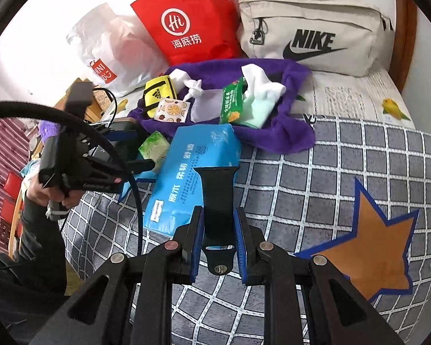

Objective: Organize soft objects
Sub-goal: 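Close the left tool on the light green tissue pack and lift it, then carry the light green tissue pack over the purple towel with the left tool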

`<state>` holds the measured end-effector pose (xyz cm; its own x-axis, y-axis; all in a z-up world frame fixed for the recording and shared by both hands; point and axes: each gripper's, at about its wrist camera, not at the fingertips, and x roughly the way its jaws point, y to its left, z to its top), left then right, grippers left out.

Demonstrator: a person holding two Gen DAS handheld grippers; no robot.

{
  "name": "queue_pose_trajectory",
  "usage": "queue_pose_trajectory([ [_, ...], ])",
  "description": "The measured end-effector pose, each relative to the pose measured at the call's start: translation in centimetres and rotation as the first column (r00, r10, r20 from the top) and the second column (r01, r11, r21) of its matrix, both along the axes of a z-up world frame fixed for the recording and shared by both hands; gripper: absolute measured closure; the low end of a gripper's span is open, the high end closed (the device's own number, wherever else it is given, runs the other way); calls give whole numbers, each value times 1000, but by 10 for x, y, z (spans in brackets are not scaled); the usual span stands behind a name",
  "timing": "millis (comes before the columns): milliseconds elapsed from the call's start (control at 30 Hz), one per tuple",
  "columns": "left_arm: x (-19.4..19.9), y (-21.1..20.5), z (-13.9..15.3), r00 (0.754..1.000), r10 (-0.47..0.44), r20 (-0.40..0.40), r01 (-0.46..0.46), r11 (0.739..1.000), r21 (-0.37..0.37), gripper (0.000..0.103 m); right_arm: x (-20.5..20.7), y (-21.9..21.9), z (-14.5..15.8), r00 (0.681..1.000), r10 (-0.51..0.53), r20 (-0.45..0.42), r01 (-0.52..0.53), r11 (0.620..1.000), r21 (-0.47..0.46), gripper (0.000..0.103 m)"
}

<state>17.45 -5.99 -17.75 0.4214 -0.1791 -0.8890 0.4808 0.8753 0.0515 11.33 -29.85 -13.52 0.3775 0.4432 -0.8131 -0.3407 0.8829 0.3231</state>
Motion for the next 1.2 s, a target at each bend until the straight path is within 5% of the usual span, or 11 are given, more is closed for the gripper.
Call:
queue_pose_trajectory([
  [367, 21, -9, -36, 997, -14, -82, 25, 990, 142, 20, -4, -13, -7, 1000, -20, -5, 20, 999, 44, 82],
  [500, 26, -10, -39, 996, -12, -91, 24, 990, 135, 21, -3, -14, -14, 999, -25, -21, 26, 999, 48, 82],
  [667, 25, -12, -40, 998, -7, -68, 19, 984, 175, 35, -4, -15, -15, 999, -29, -24, 31, 998, 57, 82],
  [800, 22, -8, -30, 996, -23, -86, 30, 996, 88, 38, -4, -16, -14, 999, -38, -20, 40, 997, 70, 82],
  [1033, 10, 4, -8, 999, 9, -41, -7, 999, 41, 38, -4, -15, -14, 999, -45, -14, 46, 997, 66, 82],
  [1200, 7, 18, 12, 996, 86, 2, -86, 996, -25, 38, -2, -4, -12, 999, -39, 14, 38, 996, 76, 82],
])
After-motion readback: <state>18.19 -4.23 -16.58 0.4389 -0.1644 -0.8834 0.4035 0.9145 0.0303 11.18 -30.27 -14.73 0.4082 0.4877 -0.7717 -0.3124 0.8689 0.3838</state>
